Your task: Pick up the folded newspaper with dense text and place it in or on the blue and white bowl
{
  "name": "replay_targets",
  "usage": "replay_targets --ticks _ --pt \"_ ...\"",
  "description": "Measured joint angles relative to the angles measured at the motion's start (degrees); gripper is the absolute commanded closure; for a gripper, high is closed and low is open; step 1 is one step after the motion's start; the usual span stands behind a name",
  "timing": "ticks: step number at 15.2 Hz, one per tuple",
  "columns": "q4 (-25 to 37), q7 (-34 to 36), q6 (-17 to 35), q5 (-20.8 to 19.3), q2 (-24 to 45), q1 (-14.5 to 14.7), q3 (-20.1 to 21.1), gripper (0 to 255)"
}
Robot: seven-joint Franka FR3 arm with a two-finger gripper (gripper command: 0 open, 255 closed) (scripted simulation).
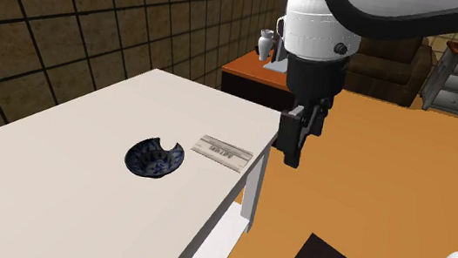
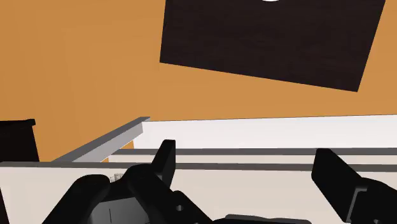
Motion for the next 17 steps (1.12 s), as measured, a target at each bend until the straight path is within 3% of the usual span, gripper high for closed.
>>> replay_targets --ticks 2,5,13,17 --pt "-0.93 0.48 1.48 0.29 0.06 -0.38 -0.56 0" --pt "-4.67 2.79 8.34 1.96 -0.05 -2.3 -3.37 0" --pt "-16.72 7.88 32.73 8.65 2.34 -7.14 -11.94 0" --pt "-20.77 8.26 46.21 14.3 6.98 -7.43 -16.75 0"
